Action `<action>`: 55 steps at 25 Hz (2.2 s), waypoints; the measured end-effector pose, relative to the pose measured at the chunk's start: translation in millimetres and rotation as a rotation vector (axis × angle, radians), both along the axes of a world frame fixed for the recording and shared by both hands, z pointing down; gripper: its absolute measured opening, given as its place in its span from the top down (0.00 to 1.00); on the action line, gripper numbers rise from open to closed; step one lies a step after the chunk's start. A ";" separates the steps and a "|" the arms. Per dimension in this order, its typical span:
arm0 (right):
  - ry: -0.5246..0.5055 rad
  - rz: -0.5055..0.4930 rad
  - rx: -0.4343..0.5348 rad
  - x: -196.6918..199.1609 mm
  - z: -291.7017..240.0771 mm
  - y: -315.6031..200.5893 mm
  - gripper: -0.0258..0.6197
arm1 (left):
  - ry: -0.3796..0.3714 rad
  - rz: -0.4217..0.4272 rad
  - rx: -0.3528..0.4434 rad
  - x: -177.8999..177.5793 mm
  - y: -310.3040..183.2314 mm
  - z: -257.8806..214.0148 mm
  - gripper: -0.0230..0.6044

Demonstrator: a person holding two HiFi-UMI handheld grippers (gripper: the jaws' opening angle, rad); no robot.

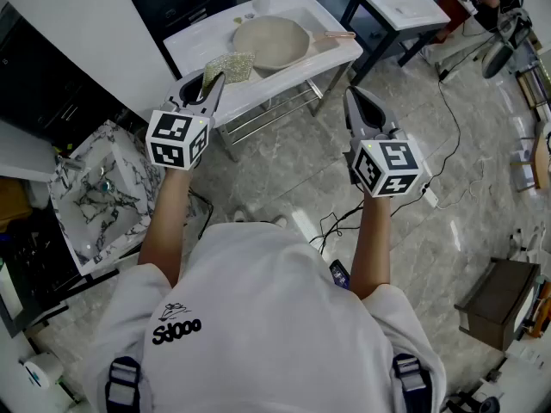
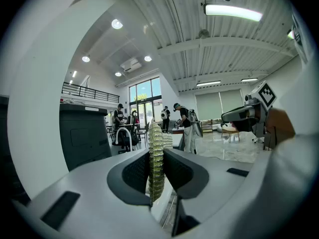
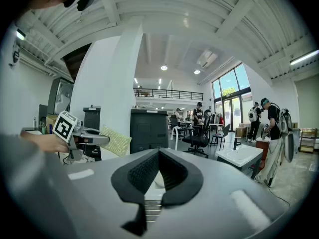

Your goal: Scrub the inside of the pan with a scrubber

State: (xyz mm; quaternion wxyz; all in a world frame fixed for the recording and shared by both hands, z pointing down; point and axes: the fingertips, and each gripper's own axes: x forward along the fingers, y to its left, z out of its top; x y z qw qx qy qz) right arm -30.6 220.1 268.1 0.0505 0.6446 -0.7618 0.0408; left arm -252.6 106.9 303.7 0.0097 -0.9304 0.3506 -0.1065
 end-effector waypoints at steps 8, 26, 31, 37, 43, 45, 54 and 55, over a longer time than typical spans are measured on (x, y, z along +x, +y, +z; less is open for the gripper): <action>0.018 -0.008 -0.003 19.4 4.0 2.2 0.95 | -0.002 -0.017 -0.001 19.5 6.1 0.0 0.85; -0.005 -0.015 -0.016 67.1 22.8 31.4 0.94 | -0.033 -0.039 -0.010 65.0 33.8 14.6 0.85; -0.014 -0.008 0.000 77.1 18.7 26.4 0.95 | -0.032 -0.027 -0.001 74.6 28.0 12.2 0.85; -0.008 -0.001 -0.013 82.9 24.8 4.6 0.94 | -0.014 -0.036 -0.007 82.6 -2.7 20.2 0.85; 0.013 0.042 -0.023 111.0 27.7 -40.1 0.94 | 0.012 -0.060 -0.010 108.6 -66.7 30.9 0.85; 0.022 0.049 -0.032 119.9 30.1 -62.1 0.95 | 0.017 -0.073 -0.014 115.9 -93.8 34.9 0.85; 0.037 0.035 -0.049 144.2 30.1 -170.4 0.94 | 0.009 -0.065 -0.048 150.1 -207.9 42.8 0.85; 0.039 0.032 -0.054 146.1 30.6 -181.2 0.94 | 0.006 -0.064 -0.053 153.1 -217.7 44.3 0.85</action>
